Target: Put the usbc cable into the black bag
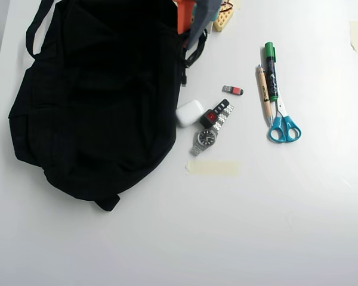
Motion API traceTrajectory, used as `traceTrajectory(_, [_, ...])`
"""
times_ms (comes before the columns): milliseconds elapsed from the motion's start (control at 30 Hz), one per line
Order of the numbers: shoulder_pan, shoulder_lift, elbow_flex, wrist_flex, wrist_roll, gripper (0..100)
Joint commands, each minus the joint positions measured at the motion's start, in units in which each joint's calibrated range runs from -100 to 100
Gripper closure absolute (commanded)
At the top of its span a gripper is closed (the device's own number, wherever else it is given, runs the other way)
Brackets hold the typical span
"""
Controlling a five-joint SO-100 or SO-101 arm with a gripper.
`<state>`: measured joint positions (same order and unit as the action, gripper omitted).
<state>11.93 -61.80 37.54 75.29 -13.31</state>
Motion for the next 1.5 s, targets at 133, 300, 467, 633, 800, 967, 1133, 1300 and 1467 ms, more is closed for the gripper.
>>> traceTrajectory(133, [16.9, -1.3, -0.7, -0.9, 6.4, 98])
traceTrajectory(300, [28.7, 0.0, 8.0, -22.4, 11.8, 98])
traceTrajectory(467, [24.9, -0.1, 31.5, -48.6, 11.4, 98])
traceTrajectory(633, [19.6, -0.3, 45.2, -59.9, 10.0, 98])
traceTrajectory(800, [19.8, -1.0, 46.2, -59.7, 10.0, 97])
traceTrajectory(967, [19.8, -1.1, 45.4, -59.2, 10.1, 71])
traceTrajectory(1133, [20.0, -1.3, 43.5, -58.4, 10.1, 78])
traceTrajectory(1300, [19.9, -1.4, 21.4, -38.6, 10.8, 96])
traceTrajectory(1467, [-1.8, -17.6, 21.3, -20.8, 10.0, 98])
